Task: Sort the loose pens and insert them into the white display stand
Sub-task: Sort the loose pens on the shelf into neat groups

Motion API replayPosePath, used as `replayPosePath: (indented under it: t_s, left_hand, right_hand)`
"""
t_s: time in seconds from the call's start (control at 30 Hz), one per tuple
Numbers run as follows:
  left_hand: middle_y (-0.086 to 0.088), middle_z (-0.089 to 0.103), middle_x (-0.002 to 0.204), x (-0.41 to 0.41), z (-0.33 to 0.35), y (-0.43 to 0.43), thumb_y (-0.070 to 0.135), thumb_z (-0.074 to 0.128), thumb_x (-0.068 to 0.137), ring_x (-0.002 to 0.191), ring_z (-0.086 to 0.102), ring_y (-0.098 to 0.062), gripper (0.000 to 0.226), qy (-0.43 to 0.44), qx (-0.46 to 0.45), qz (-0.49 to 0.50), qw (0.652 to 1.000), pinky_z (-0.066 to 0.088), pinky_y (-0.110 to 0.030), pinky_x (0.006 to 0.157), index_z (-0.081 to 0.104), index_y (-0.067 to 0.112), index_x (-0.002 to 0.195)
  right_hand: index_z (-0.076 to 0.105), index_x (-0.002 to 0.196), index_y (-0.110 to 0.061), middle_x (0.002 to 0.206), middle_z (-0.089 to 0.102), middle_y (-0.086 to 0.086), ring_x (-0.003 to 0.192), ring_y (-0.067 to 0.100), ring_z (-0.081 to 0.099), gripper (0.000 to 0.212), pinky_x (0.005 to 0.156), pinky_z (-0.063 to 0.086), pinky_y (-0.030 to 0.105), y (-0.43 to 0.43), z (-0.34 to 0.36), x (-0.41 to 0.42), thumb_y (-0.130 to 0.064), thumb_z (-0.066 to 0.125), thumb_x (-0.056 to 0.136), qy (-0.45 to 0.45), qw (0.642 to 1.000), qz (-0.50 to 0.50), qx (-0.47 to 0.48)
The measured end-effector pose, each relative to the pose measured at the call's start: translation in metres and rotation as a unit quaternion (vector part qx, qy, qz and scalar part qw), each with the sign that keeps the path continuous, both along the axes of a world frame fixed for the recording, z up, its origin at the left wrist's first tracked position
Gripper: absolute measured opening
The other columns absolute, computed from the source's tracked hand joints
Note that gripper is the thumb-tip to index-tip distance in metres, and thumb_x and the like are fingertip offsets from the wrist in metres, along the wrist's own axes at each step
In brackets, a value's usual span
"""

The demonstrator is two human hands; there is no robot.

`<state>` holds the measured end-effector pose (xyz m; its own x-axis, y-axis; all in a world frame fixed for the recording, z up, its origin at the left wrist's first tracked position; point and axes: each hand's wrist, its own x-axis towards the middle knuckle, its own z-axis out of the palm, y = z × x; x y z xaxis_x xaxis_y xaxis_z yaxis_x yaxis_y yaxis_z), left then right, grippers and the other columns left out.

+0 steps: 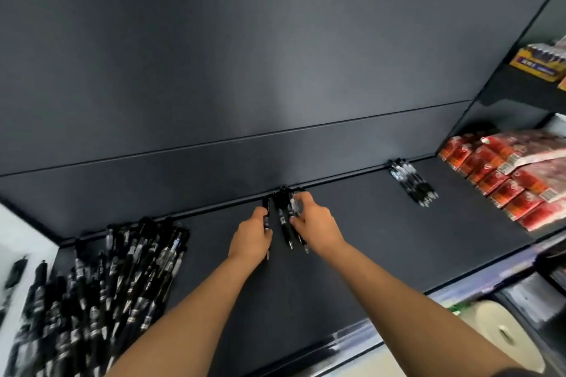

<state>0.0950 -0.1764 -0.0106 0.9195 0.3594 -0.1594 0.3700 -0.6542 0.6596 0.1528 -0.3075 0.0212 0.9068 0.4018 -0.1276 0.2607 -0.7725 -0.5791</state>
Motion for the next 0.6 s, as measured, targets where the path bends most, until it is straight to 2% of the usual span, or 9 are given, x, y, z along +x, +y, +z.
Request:
replayPosePath:
  t_s: [0.03, 0.1, 0.2, 0.47, 0.6]
  left_hand:
    - [-0.013, 0.063, 0.095, 0.005, 0.0, -0.005, 0.012, 0.051, 0.091, 0.082, 0.063, -0.031, 0.033, 0.003, -0.006, 0.003, 1.0, 0.055, -0.04, 0.069, 0.043, 0.016, 0.122]
    - [-0.013, 0.06, 0.104, 0.013, -0.004, -0.012, 0.011, 0.053, 0.09, 0.092, 0.061, -0.03, 0.032, 0.008, -0.007, -0.001, 1.0, 0.053, -0.039, 0.078, 0.045, 0.014, 0.121]
    - [-0.011, 0.049, 0.121, 0.018, -0.009, -0.019, 0.013, 0.057, 0.089, 0.107, 0.054, -0.025, 0.036, 0.02, 0.009, -0.01, 1.0, 0.044, -0.03, 0.09, 0.048, 0.012, 0.124]
    - [-0.005, 0.048, 0.12, 0.003, -0.004, -0.013, 0.021, 0.054, 0.091, 0.109, 0.055, -0.022, 0.035, 0.035, 0.045, 0.01, 0.998, 0.049, -0.037, 0.089, 0.048, 0.017, 0.125]
    - [-0.002, 0.052, 0.119, -0.02, 0.003, 0.008, 0.026, 0.05, 0.092, 0.111, 0.051, -0.021, 0.029, 0.055, 0.151, 0.029, 0.987, 0.047, -0.036, 0.086, 0.052, 0.021, 0.12]
  right_hand:
    - [0.04, 0.126, -0.017, 0.091, 0.064, 0.016, 0.084, 0.034, 0.062, 0.037, 0.074, 0.053, 0.042, -0.006, -0.001, 0.004, -0.019, 0.054, 0.092, 0.002, 1.0, 0.001, 0.004]
    - [0.04, 0.127, -0.018, 0.09, 0.065, 0.014, 0.083, 0.033, 0.062, 0.038, 0.074, 0.053, 0.042, -0.014, -0.002, 0.012, -0.02, 0.055, 0.092, 0.006, 1.0, 0.01, 0.008]
    - [0.041, 0.129, -0.02, 0.089, 0.065, 0.012, 0.083, 0.032, 0.063, 0.039, 0.075, 0.054, 0.042, -0.019, -0.004, 0.024, -0.021, 0.055, 0.092, 0.009, 1.0, 0.027, 0.003]
    - [0.042, 0.128, -0.021, 0.095, 0.065, 0.014, 0.088, 0.033, 0.062, 0.038, 0.075, 0.053, 0.041, 0.0, -0.007, 0.034, -0.022, 0.055, 0.092, -0.007, 0.994, 0.104, -0.026]
    - [0.041, 0.128, -0.023, 0.097, 0.066, 0.012, 0.09, 0.032, 0.063, 0.039, 0.076, 0.053, 0.042, 0.019, -0.005, 0.026, -0.024, 0.055, 0.092, -0.008, 0.99, 0.134, -0.037]
